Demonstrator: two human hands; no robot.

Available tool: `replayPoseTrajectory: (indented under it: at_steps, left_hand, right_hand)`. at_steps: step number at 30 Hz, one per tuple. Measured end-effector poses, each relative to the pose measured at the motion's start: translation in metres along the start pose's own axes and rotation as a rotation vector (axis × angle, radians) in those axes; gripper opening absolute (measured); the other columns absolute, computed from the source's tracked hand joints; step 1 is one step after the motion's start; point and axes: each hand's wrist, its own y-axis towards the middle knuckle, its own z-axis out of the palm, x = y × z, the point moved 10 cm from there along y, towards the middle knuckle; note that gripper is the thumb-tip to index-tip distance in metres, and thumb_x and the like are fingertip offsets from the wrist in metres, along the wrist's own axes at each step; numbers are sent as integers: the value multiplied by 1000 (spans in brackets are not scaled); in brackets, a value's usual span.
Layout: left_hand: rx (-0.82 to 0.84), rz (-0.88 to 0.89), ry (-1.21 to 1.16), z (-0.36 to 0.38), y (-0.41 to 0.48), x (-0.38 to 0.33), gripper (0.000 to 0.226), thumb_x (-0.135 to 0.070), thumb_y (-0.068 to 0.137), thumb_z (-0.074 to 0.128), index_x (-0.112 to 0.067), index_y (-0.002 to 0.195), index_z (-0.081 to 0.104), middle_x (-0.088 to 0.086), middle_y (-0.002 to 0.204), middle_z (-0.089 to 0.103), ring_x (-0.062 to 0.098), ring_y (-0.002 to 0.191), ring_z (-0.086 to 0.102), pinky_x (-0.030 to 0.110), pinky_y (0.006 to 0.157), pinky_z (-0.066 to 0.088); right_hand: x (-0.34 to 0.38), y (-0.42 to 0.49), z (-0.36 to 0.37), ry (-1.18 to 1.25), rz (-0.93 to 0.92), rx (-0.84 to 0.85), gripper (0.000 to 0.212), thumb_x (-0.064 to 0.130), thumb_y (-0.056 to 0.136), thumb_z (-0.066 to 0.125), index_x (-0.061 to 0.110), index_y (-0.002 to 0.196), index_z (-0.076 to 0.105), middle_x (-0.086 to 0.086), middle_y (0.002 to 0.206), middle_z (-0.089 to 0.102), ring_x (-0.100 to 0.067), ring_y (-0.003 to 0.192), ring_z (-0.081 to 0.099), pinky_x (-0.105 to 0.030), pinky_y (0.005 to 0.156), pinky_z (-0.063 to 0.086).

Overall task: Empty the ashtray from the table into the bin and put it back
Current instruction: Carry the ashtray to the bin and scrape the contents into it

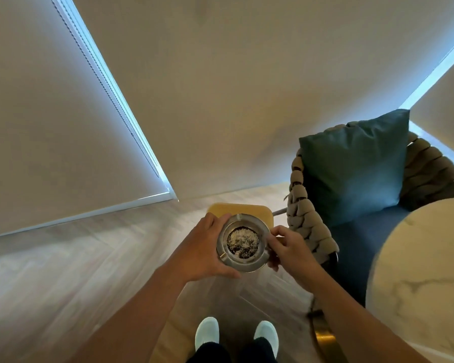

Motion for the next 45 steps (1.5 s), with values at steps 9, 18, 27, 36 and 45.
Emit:
replayPoseTrajectory:
  at_steps: [9,18,27,36,45]
  left_hand:
    - [66,-30,6,61,66,47,123,-58,49,87,-34,147,17,-7,139,35,9,125,37,29,105,41]
    - [124,-3,225,97,142,137,124,-65,46,84,-26,146,23,-3,144,34,19,130,36,34,107,34]
    - [248,-32,362,137,172,204,162,-81,36,76,-13,151,-16,11,164,-11,26,152,-8,44,124,7]
    - [215,-31,480,142,179,211,161,-75,40,79,-11,151,-17,10,164,-14,28,151,-10,41,123,5]
    - [242,-77,459,143,179,211,162,-71,39,83,-10,151,-18,10,163,-14,29,151,-11,40,122,7]
  right_hand:
    - [-59,71,-13,69,68,58,13,10,97,54,-2,96,60,-26,75,67,-33,60,62,-39,57,56]
    - [-135,139,-12,143,126,-129,11,7,97,54,0,94,61,-18,70,71,-27,55,65,-35,54,56]
    - [-185,180,5,186,198,-190,11,7,98,51,2,95,61,-20,77,71,-26,56,66,-38,57,58]
    - [-188,192,9,166,223,-199,9,5,98,52,3,93,59,-17,74,70,-24,54,65,-37,57,56]
    - [-170,191,1,109,157,-246,7,3,95,57,4,88,57,-17,72,71,-26,53,67,-37,58,61]
